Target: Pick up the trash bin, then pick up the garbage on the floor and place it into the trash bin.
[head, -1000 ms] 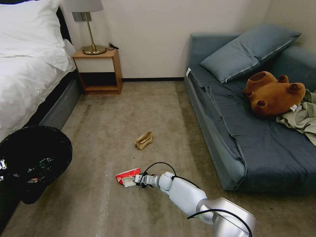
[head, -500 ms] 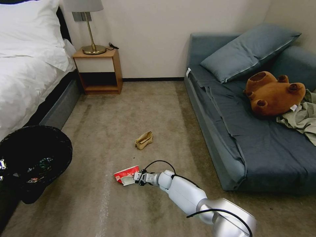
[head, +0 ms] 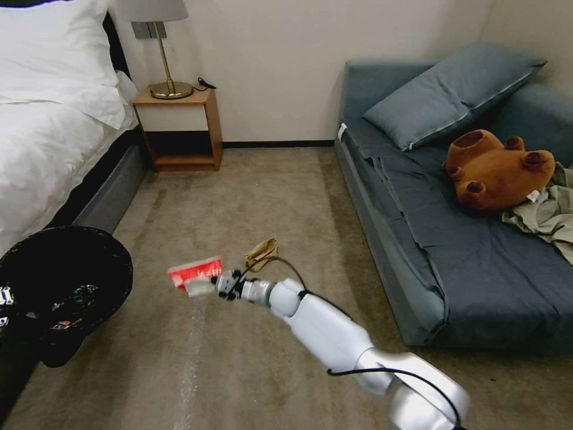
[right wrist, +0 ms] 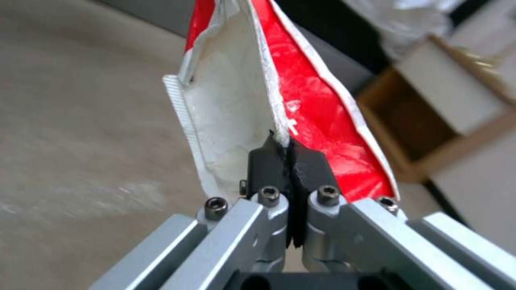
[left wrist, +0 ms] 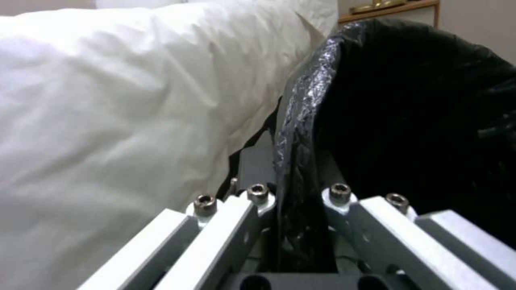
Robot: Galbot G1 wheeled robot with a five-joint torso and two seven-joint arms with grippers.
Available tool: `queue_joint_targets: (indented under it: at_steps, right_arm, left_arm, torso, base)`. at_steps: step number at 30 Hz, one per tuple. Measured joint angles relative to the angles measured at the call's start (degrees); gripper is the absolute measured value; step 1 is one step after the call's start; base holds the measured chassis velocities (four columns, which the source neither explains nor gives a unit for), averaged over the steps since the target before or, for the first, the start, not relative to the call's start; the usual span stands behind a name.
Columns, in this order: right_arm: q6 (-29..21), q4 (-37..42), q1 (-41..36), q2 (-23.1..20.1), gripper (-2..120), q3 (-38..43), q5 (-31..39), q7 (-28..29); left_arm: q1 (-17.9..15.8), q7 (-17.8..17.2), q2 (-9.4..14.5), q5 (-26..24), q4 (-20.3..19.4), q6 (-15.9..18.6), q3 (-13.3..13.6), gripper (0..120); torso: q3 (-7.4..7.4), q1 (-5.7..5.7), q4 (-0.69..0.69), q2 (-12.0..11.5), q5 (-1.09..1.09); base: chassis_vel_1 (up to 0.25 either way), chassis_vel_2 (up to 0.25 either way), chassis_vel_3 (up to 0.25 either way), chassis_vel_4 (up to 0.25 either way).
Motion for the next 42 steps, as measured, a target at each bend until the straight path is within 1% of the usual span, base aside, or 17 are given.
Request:
queue_joint_targets:
  at_steps: [4,6,7,8,9,12,15,18,21,22,25,26,28,29,33,36,42]
  right_arm:
    - [-0.77,4.54,-0.48,-2.62,0,1.02,0.95,-0.01]
    - [-3.84,14.87,-1.03,-7.24,0,1.92,6.87,-0.02]
    - [-4.71,18.2,-1.08,-8.57,0,2.17,8.41,-0.05]
    - [-4.71,18.2,-1.08,-8.57,0,2.17,8.41,-0.05]
    - [-6.18,23.18,-1.08,-11.15,0,2.25,10.75,-0.09]
    - [-6.89,25.69,-1.08,-13.04,0,1.9,11.95,-0.07]
    - [-9.02,33.79,-1.75,-19.02,0,0.32,14.57,0.36]
    - [-9.84,37.08,-2.21,-20.47,0,-0.75,14.89,0.77]
    - [-10.24,38.5,-2.28,-20.49,0,-1.74,14.96,1.0]
    - [-10.56,39.42,-2.18,-20.17,0,-2.83,15.01,1.24]
    - [-10.8,39.89,-1.9,-19.54,0,-3.98,15.09,1.51]
    - [-10.89,39.82,-1.62,-18.84,0,-4.83,15.09,1.75]
    - [-10.89,39.75,-1.56,-18.65,0,-5.01,15.09,1.78]
    - [-10.89,38.41,-1.23,-16.79,0,-6.16,14.88,2.15]
    - [-10.45,36.0,-1.2,-14.44,0,-7.22,14.15,2.54]
    - [-8.51,30.78,-2.57,-10.83,0,-8.13,11.68,3.46]
    - [-7.59,28.25,-3.69,-9.03,0,-8.85,10.31,4.36]
  left_arm:
    - [-0.6,-0.07,-0.04,0.44,-0.07,0.19,0.69,3]
    - [-1.52,-0.29,-0.47,1.31,-0.76,0.8,2.11,3]
    - [-1.72,-0.37,-0.67,1.65,-0.97,0.96,2.51,3]
    - [-1.72,-0.37,-0.67,1.65,-0.97,0.96,2.51,3]
    - [-2.16,-0.44,-1.29,2.57,-1.5,1.31,3.59,3]
    - [-2.38,-0.46,-1.74,3.06,-1.83,1.42,4.14,3]
    - [-2.59,-0.5,-3.37,4.37,-3.1,1.52,5.92,3]
    - [-2.46,-0.47,-4.35,5.44,-3.74,1.48,7.06,3]
    - [-2.46,-0.49,-5.34,6.28,-4.35,1.43,8.16,3]
    - [-2.47,-0.55,-6.25,6.99,-4.78,1.43,9.17,3]
    - [-2.52,-0.66,-7.1,7.8,-5.2,1.43,10.32,3]
    - [-2.64,-0.89,-7.79,8.51,-5.54,1.43,11.34,3]
    - [-2.67,-0.95,-7.89,8.63,-5.59,1.43,11.52,3]
    - [-3.01,-1.33,-8.5,9.53,-5.86,1.47,12.85,3]
    - [-3.6,-1.85,-8.74,10.32,-5.95,1.75,14.11,3]
    - [-4.1,-2.43,-8.75,10.94,-6.37,2.26,15.36,3]
    - [-4.0,-2.63,-9.15,10.99,-6.85,2.42,15.81,3]
  torso:
    - [0.0,0.0,-0.04,0.0,0.0]
    - [0.0,0.0,0.01,0.0,0.02]
    - [0.0,0.0,0.01,0.0,0.02]
    - [0.0,0.0,0.01,0.0,0.02]
    - [0.0,0.0,0.04,0.0,0.03]
    - [0.0,0.0,0.03,0.0,0.02]
    - [0.0,0.0,0.0,0.0,0.03]
    - [0.0,0.0,0.0,0.0,0.02]
    - [0.0,0.0,0.02,0.0,0.02]
    - [0.0,0.0,0.03,0.0,0.02]
    - [0.0,0.0,0.03,0.0,0.02]
    - [0.0,0.0,0.02,0.0,0.01]
    - [0.0,0.0,0.01,0.0,0.01]
    - [0.0,0.0,0.03,0.0,0.01]
    - [0.0,0.0,0.03,0.0,0.0]
    - [0.0,0.0,0.03,0.0,0.01]
    - [0.0,0.0,0.02,0.0,0.01]
  base:
    - [0.0,0.0,0.0,0.0]
    - [0.0,0.0,0.0,0.0]
    - [0.0,0.0,0.0,0.0]
    - [0.0,0.0,0.0,0.0]
    - [0.0,0.0,0.0,0.0]
    - [0.0,0.0,0.0,0.0]
    - [0.0,0.0,0.0,0.0]
    - [0.0,0.0,0.0,0.0]
    - [0.0,0.0,0.0,0.0]
    - [0.0,0.0,0.0,0.0]
    - [0.0,0.0,0.0,0.0]
    - [0.0,0.0,0.0,0.0]
    - [0.0,0.0,0.0,0.0]
    - [0.0,0.0,0.0,0.0]
    - [0.0,0.0,0.0,0.0]
    - [0.0,0.0,0.0,0.0]
    - [0.0,0.0,0.0,0.0]
